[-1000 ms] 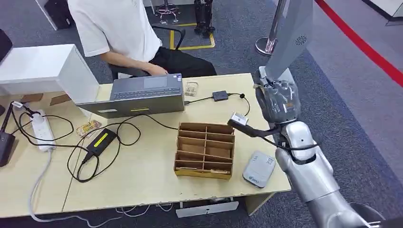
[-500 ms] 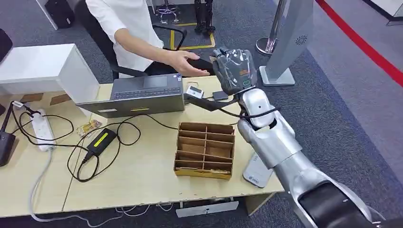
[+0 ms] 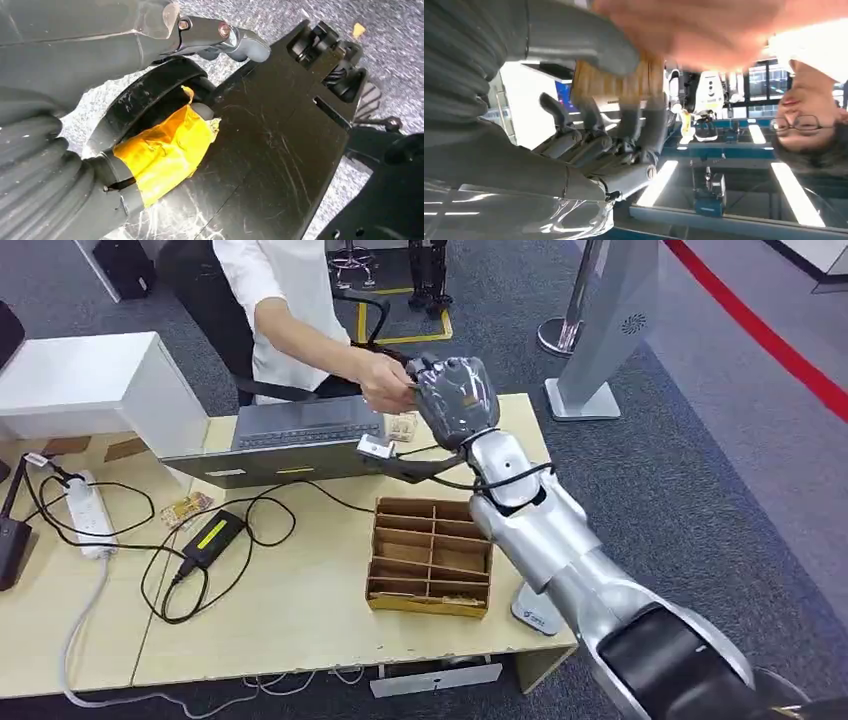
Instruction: Pass the card to the sensor for recognition and then transmit it.
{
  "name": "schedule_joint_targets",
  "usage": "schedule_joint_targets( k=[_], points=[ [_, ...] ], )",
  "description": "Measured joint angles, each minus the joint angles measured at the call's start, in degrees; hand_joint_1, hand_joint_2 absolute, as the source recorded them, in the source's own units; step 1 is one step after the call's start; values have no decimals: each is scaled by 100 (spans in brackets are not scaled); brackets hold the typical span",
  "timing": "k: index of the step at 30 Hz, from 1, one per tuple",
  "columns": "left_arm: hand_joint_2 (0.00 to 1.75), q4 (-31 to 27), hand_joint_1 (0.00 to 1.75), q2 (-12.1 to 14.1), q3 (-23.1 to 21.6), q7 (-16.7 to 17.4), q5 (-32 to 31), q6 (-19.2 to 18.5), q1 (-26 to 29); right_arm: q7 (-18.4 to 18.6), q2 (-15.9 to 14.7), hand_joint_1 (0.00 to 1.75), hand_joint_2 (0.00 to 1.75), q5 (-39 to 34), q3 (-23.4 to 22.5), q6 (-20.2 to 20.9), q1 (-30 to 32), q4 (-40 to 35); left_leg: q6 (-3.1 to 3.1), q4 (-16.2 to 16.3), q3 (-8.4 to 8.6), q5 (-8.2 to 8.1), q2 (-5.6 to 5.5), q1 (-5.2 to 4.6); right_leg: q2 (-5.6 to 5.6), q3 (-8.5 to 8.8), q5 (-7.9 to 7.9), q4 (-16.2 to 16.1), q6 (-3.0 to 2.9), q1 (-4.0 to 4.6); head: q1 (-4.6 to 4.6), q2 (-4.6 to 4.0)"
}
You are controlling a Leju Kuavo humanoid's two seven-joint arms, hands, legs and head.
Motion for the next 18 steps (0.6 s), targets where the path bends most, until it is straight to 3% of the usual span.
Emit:
schedule_joint_targets(
  k=[9,18],
  points=[
    [175,0,0,22,0,-39,112,61,16,-142,-190,0,175,-291,26,-279,383,-441,0,0,-4,0,0,-1,0,-9,0,-2,0,-1,2,0],
    [175,0,0,24,35,-111,253,203,63,-376,-813,0,175,-393,-101,-236,1541,-2167,1,0,-8,-5,0,-2,0,-11,-2,-5,1,-1,0,0]
  ],
)
